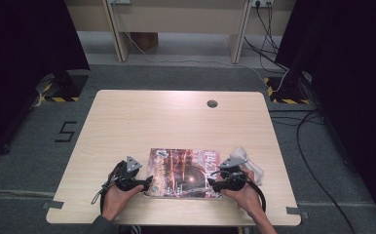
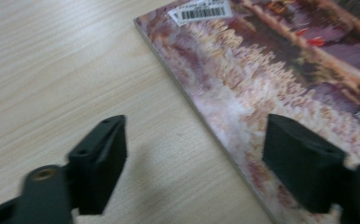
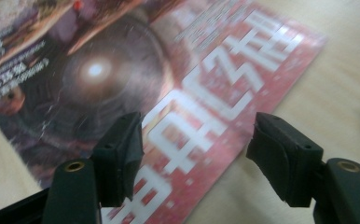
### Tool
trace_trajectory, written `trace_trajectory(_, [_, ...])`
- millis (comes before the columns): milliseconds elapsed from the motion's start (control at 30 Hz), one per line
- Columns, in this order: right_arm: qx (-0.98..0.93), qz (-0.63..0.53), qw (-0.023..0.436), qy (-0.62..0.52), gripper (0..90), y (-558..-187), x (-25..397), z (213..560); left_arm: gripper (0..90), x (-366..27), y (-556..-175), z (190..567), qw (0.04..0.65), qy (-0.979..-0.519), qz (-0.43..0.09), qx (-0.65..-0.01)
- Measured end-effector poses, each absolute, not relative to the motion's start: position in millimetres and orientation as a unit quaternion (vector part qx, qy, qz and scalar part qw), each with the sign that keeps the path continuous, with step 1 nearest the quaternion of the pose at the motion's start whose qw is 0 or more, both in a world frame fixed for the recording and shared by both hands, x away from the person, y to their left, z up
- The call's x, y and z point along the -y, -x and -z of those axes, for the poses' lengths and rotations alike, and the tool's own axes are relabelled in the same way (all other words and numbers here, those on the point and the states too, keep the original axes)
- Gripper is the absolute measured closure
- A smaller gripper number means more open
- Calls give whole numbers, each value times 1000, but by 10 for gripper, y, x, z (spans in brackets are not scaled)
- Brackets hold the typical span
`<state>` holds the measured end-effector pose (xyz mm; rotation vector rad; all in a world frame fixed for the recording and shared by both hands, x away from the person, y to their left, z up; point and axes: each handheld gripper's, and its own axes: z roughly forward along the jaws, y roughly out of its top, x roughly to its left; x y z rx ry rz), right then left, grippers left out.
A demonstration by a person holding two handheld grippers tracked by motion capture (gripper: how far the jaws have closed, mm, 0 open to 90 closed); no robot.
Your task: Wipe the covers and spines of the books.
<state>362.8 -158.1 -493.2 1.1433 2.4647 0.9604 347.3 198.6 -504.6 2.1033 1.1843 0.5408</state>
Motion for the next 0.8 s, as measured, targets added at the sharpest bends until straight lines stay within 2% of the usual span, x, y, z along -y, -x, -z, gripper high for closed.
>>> trace_trajectory(33, [-845,-337,133,-394,352,-3644,1592,4912,272,-1979,-3448,5019,335,-801,-207,-451])
trace_trajectory(167, [-842,-362,138,-376,379,-3768,1607,4835,238,-1918,-3276,4923,366,-798,-186,-441])
trace_trajectory(400, [-852,-368,133,-349,397,-4085,1440,4796,240,-1618,-2972,5017,355,-839,-150,-384])
trace_trajectory(800, [-872,-349,90,-332,383,-4648,889,4889,238,-1498,-2985,5079,332,-852,-174,-367])
